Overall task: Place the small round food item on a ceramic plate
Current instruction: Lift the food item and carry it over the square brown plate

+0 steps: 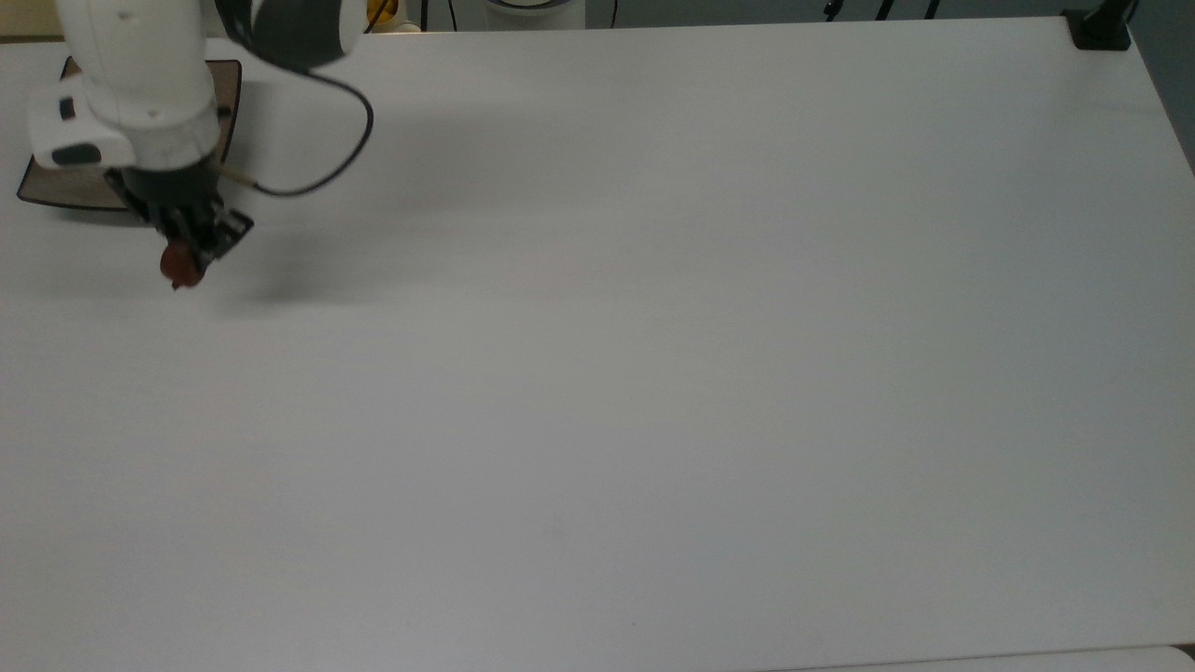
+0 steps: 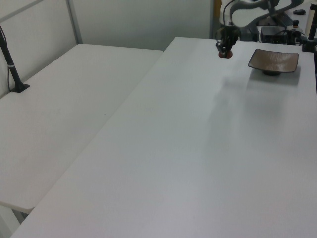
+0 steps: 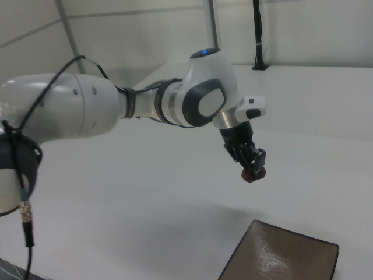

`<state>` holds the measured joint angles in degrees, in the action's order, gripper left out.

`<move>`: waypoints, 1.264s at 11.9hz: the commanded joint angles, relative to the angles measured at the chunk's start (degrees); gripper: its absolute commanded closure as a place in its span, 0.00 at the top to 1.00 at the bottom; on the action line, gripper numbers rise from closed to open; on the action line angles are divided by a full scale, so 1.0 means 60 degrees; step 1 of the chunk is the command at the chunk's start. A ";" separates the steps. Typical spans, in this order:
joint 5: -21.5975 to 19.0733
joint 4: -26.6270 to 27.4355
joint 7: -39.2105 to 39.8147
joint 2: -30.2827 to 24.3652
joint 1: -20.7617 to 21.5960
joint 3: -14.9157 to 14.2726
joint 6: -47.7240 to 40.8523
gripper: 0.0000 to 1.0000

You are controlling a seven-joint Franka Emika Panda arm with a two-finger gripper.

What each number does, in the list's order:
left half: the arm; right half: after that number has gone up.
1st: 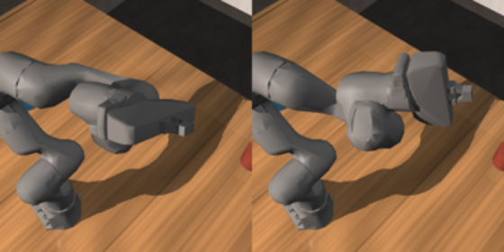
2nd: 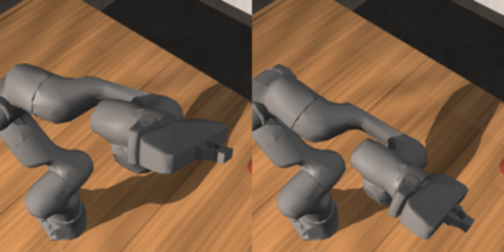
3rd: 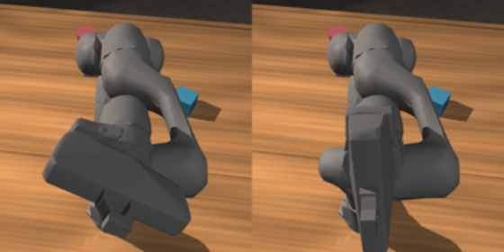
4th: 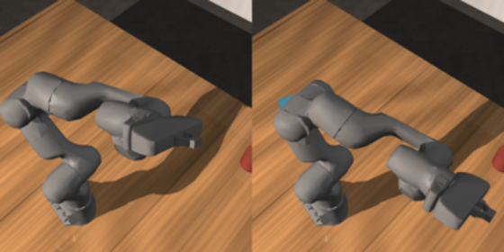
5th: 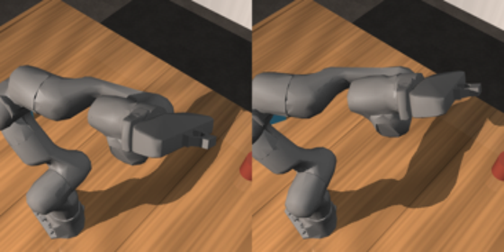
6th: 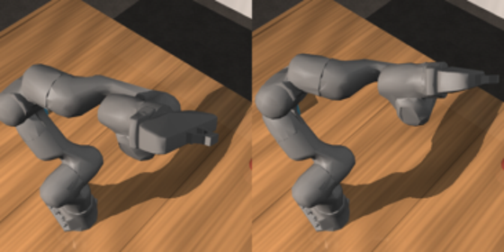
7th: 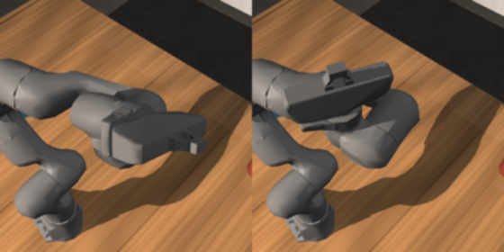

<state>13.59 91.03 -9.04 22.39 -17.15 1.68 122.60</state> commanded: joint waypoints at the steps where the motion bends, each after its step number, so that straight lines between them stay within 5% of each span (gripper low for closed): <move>1: -0.0463 0.2325 0.1840 -0.2348 -0.0568 0.0130 -0.0599 0.25; 5: -0.0448 0.3929 0.3232 -0.3380 -0.1286 0.0028 -0.0482 0.25; 10: -0.0434 0.4105 0.4172 -0.2358 -0.2326 -0.0046 0.0889 0.27; 11: -0.0434 0.4091 0.4172 -0.2166 -0.2371 -0.0060 0.1156 0.40; 12: -0.0405 0.4061 0.4187 -0.2092 -0.2430 -0.0060 0.1173 0.88; 13: -0.0404 0.4032 0.4173 -0.2091 -0.2445 -0.0060 0.1174 1.00; 15: -0.0404 0.4017 0.4172 -0.2091 -0.2445 -0.0060 0.1159 1.00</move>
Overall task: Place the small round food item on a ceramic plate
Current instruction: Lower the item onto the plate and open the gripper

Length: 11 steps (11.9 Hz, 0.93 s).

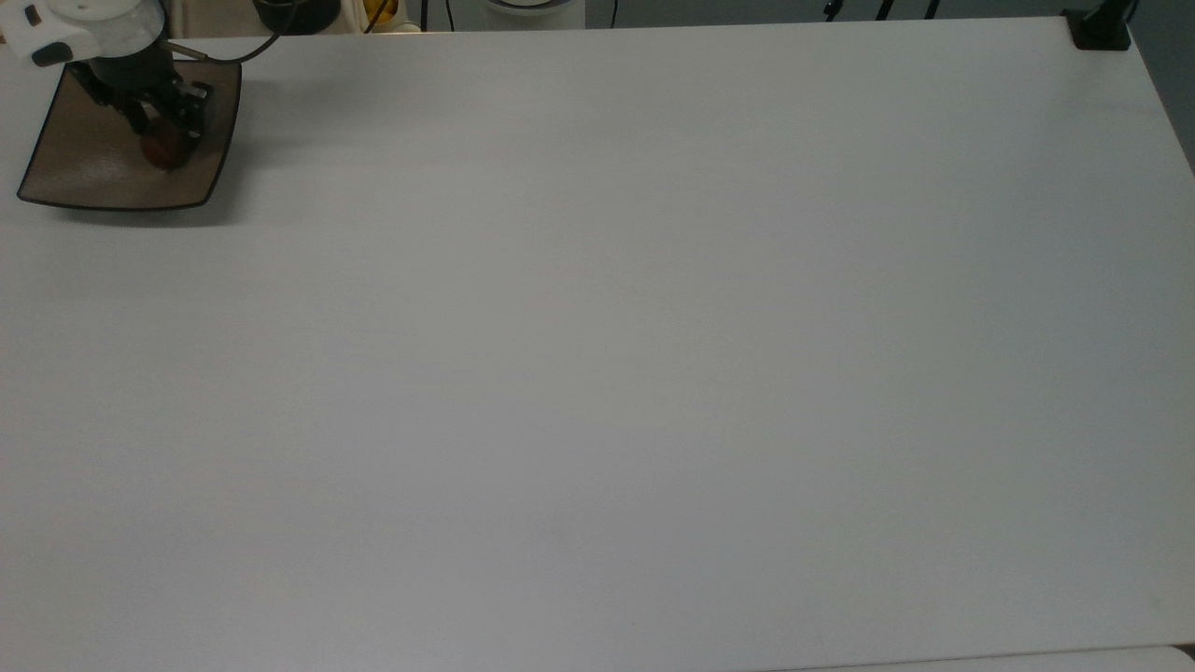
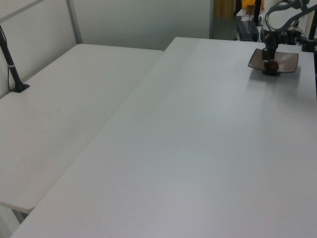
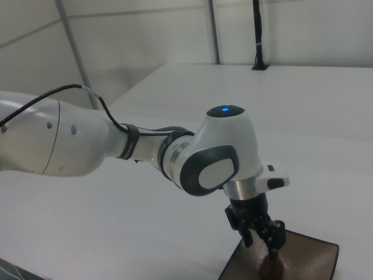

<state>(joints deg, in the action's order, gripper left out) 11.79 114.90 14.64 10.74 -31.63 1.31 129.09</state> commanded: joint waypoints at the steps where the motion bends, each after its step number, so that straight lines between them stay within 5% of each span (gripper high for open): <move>1: -0.0119 0.0040 0.0225 -0.0149 -0.0030 0.0001 0.0048 1.00; 4: -0.0163 -0.0325 0.0065 -0.0513 0.0057 0.0015 -0.0563 1.00; 6: -0.0643 -0.1273 0.0079 -0.0763 0.0276 0.0045 -0.2476 1.00; 8: -0.1507 -0.2941 -0.0124 -0.0764 0.1138 0.0060 -0.4804 1.00; 11: -0.2272 -0.3315 -0.1527 -0.1333 0.2293 0.0162 -0.5342 1.00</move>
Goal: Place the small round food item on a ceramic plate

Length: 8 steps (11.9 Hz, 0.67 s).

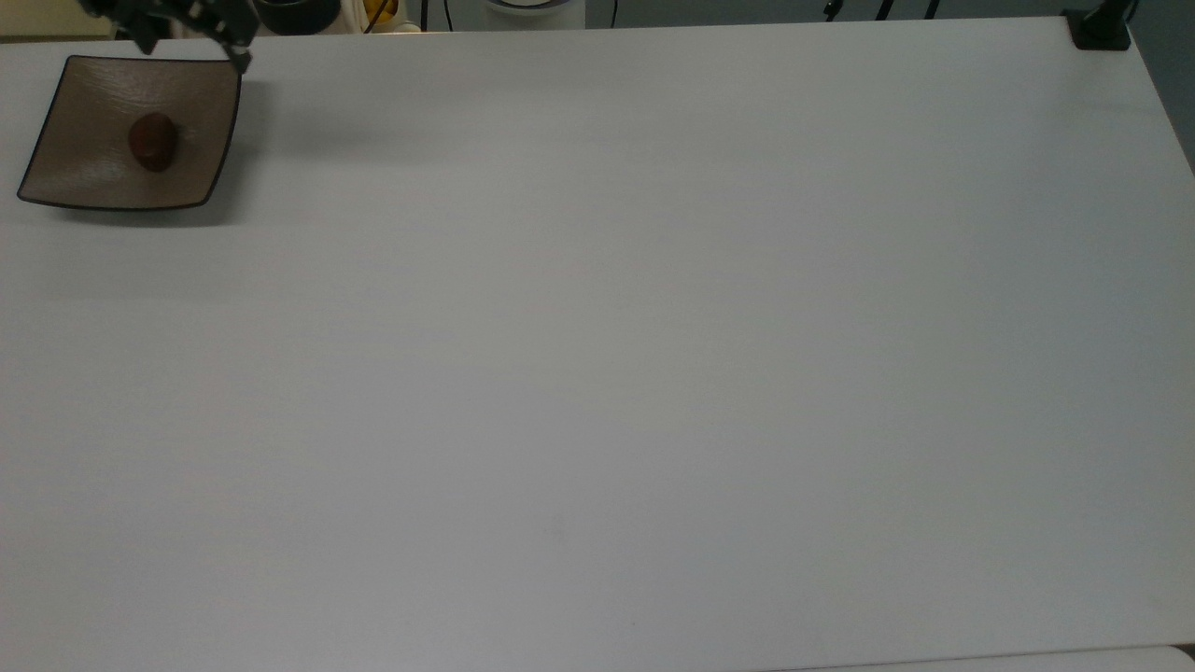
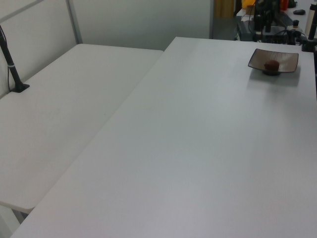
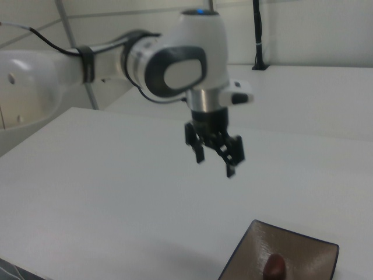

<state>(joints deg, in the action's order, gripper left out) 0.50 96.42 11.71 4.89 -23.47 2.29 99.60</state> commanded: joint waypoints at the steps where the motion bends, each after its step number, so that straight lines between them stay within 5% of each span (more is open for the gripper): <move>1: -0.0406 -0.0205 -0.1478 -0.0535 0.1605 -0.0001 -0.0429 1.00; 5: 0.0323 0.0815 -0.1674 -0.0918 0.3629 -0.0161 0.0022 1.00; 8: 0.0371 0.1801 -0.1805 -0.1386 0.4058 -0.0411 0.1386 1.00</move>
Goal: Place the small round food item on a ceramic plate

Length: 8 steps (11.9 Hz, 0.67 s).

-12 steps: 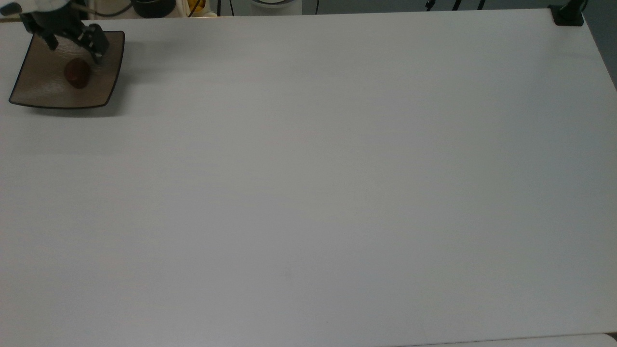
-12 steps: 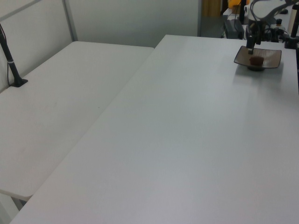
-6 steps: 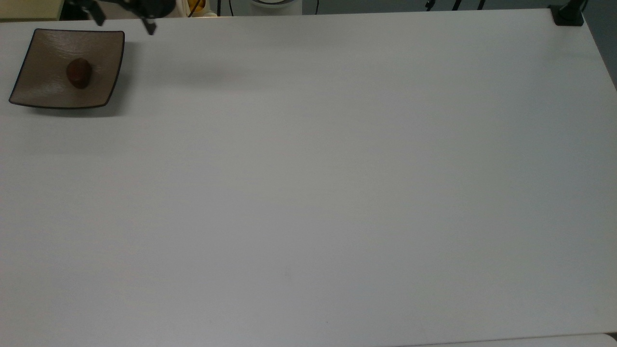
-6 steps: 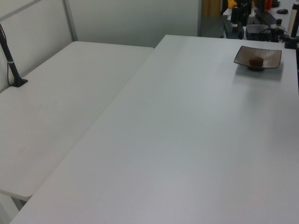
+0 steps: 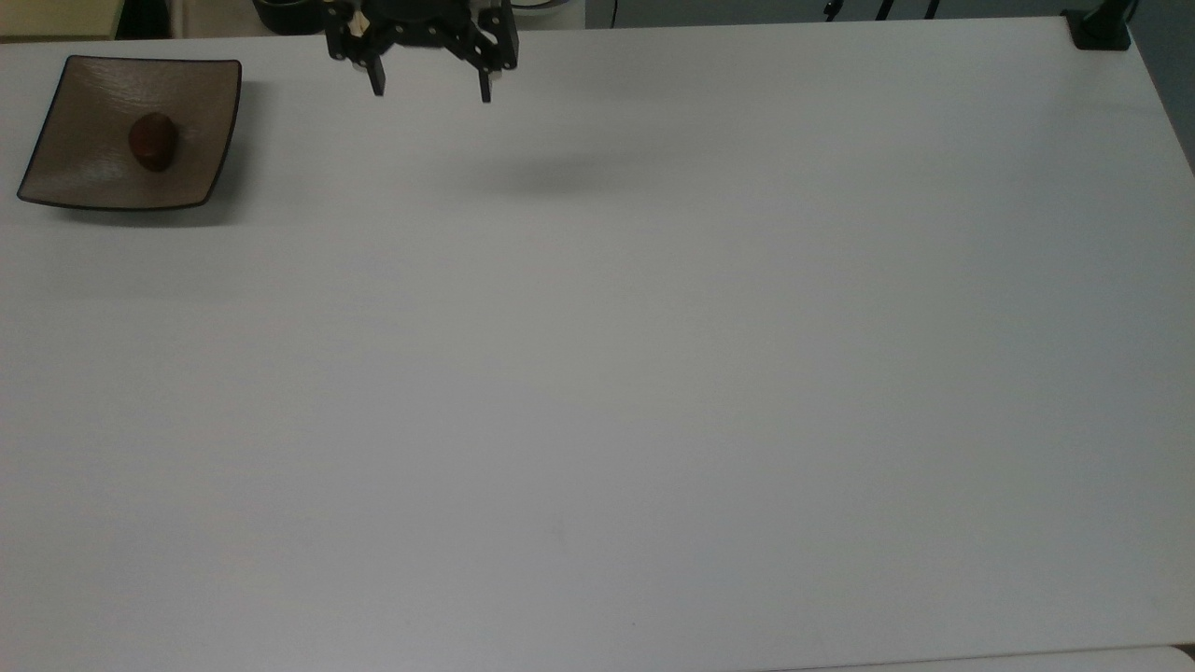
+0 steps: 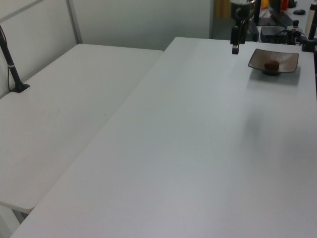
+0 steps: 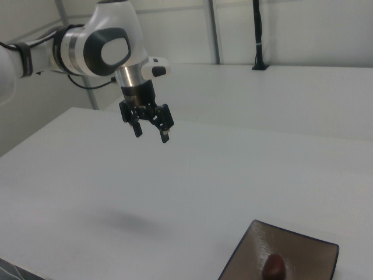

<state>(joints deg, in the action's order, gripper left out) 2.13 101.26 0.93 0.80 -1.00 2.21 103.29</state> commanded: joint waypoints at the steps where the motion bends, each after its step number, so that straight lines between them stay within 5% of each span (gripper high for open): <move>1: 0.0113 0.0980 -0.0009 -0.0675 0.0313 -0.0412 0.0686 1.00; 8: 0.0099 0.0921 -0.0038 -0.0675 0.0225 -0.0427 0.0656 1.00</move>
<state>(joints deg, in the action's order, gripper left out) 2.25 104.56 0.94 -1.53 -0.42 0.44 106.07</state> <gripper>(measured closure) 0.000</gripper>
